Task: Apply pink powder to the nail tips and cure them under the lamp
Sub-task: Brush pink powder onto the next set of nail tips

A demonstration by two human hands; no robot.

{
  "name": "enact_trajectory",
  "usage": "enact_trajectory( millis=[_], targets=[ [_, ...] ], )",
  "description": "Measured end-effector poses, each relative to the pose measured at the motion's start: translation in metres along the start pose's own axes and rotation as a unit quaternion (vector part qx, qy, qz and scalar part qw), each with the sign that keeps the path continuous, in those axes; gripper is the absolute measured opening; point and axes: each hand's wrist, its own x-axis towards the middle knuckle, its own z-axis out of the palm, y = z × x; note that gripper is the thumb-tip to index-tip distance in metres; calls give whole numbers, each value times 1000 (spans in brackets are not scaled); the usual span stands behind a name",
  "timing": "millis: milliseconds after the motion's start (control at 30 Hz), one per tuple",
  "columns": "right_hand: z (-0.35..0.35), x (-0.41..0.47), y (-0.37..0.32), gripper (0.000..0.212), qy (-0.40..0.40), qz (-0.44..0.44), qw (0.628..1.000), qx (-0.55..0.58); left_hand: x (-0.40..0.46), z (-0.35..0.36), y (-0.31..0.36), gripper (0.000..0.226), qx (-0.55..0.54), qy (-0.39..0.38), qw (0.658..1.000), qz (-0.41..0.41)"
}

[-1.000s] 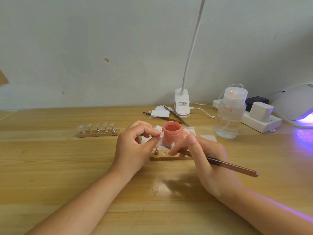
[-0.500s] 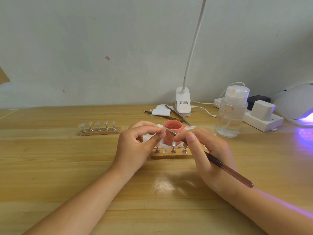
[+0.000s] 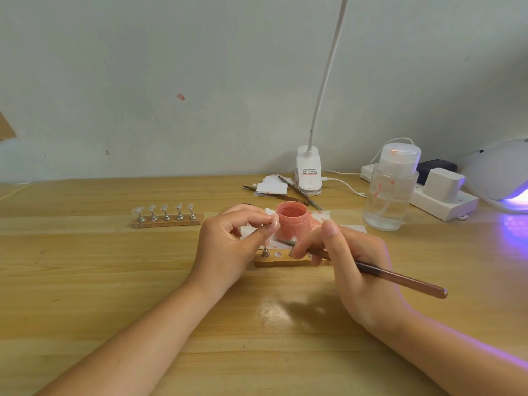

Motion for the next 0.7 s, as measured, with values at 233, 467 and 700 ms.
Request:
enact_trajectory(
  millis=[233, 467, 700],
  targets=[
    [0, 2, 0, 46, 8, 1, 999, -33, 1, 1, -1, 11, -1, -2, 1000, -3],
    [0, 2, 0, 46, 4, -4, 999, -47, 0, 0, -1, 3, -10, -2, 1000, -2],
    [0, 2, -2, 43, 9, -17, 998, -62, 0, 0, -2, 13, 12, -9, 1000, 3]
  ],
)
